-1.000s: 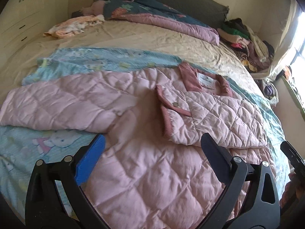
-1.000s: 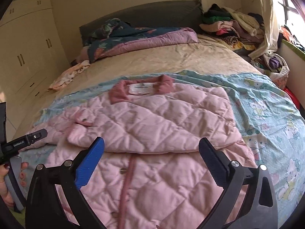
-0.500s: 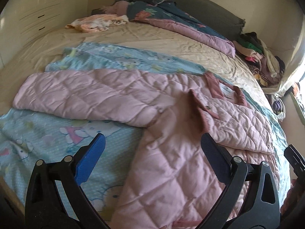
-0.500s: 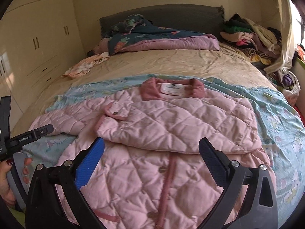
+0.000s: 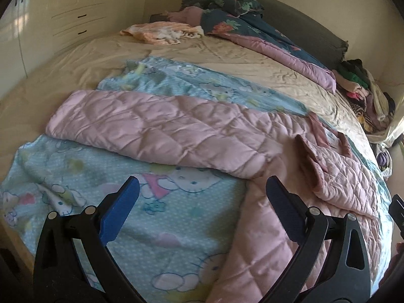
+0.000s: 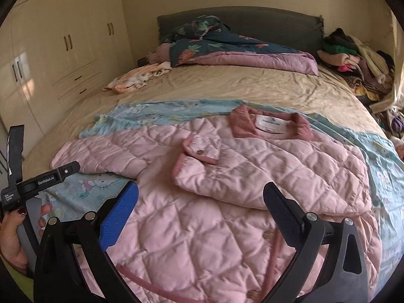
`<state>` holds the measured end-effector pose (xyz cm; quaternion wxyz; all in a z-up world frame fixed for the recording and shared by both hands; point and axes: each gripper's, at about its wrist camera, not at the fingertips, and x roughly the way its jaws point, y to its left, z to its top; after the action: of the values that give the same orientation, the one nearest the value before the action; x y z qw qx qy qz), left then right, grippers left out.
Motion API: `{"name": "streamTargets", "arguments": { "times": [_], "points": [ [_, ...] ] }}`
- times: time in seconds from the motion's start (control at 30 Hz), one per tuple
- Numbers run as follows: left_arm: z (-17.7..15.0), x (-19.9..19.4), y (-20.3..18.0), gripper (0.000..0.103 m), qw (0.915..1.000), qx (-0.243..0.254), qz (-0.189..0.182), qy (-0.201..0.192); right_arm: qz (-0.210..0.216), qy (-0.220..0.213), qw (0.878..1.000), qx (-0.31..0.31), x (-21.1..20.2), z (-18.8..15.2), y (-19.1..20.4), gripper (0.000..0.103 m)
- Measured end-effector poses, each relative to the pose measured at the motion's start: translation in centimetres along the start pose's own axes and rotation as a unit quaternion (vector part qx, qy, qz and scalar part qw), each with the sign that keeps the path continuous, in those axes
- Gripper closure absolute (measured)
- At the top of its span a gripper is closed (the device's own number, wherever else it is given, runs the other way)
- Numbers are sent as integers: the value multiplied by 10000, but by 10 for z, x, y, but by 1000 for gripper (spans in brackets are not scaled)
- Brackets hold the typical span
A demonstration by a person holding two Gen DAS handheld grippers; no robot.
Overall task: Fold large clothes
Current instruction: 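Move the left tool to the other sleeve cuff and grasp it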
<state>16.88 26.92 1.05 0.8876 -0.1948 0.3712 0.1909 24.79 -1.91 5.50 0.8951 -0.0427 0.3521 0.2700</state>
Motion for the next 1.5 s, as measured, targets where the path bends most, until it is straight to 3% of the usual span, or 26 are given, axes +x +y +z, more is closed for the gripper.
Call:
{"name": "streamTargets", "arguments": {
  "times": [0.73,1.13,1.5],
  "points": [
    [7,42,84,9,9956,-893,146,253,474,367,9956,-721,52,2,83,4],
    [16,79,130,9,9865,-1597,143,346,527,575,9946,-678,78,-5,89,4],
    [33,108,170,9,9732,-2268,235,290,446,662,9959,-432,90,-9,67,4]
  ]
}}
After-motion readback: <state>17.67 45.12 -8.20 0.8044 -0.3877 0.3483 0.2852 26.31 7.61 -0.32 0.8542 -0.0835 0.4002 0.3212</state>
